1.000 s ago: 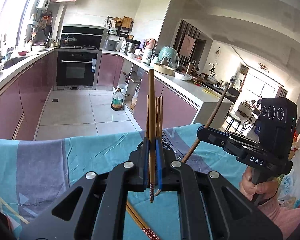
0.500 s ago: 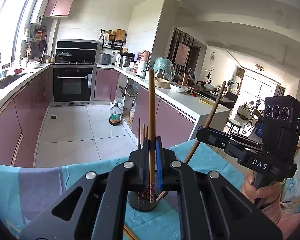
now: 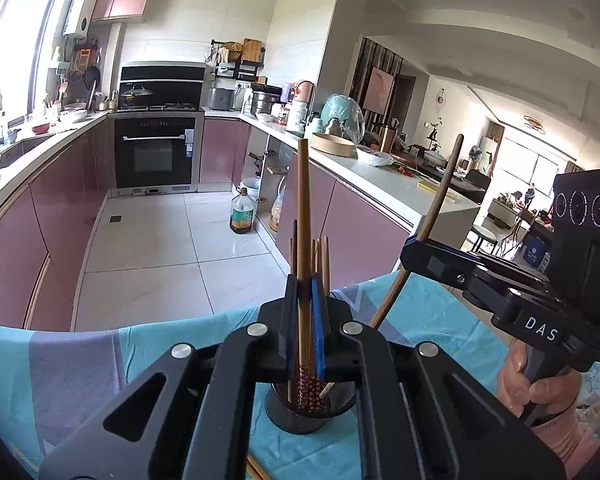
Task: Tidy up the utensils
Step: 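Lower both held chopsticks into the mesh cup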
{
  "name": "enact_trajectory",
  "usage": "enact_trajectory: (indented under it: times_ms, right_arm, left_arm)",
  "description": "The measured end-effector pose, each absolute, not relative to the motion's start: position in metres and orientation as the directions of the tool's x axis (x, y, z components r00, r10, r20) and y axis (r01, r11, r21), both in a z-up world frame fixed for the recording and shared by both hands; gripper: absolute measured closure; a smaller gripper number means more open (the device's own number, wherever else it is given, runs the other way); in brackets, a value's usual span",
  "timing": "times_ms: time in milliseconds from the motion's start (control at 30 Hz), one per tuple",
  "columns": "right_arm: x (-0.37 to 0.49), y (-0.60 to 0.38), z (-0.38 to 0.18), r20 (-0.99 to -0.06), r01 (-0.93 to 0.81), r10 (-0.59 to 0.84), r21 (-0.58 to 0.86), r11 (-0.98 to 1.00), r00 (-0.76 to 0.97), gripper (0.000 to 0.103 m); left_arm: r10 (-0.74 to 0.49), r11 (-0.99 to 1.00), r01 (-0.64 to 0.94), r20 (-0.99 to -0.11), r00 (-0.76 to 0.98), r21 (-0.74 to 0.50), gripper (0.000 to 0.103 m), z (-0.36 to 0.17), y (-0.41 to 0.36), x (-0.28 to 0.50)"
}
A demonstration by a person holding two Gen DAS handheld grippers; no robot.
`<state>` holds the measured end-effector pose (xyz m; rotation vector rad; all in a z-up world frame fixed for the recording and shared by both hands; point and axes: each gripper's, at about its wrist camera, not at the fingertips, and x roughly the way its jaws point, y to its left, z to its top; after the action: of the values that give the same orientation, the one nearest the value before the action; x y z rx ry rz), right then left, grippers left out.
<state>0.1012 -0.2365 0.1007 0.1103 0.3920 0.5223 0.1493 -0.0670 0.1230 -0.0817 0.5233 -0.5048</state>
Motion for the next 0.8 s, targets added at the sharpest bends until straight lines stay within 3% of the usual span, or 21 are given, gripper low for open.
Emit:
enact_trajectory:
  times_ms: [800]
  right_arm:
    - [0.124, -0.224, 0.060, -0.456, -0.438, 0.489, 0.221, 0.871, 0.743, 0.098]
  left_arm:
    - [-0.459, 0.880, 0.438, -0.565, 0.686, -0.184, 0.096, 0.082, -0.075, 0.177]
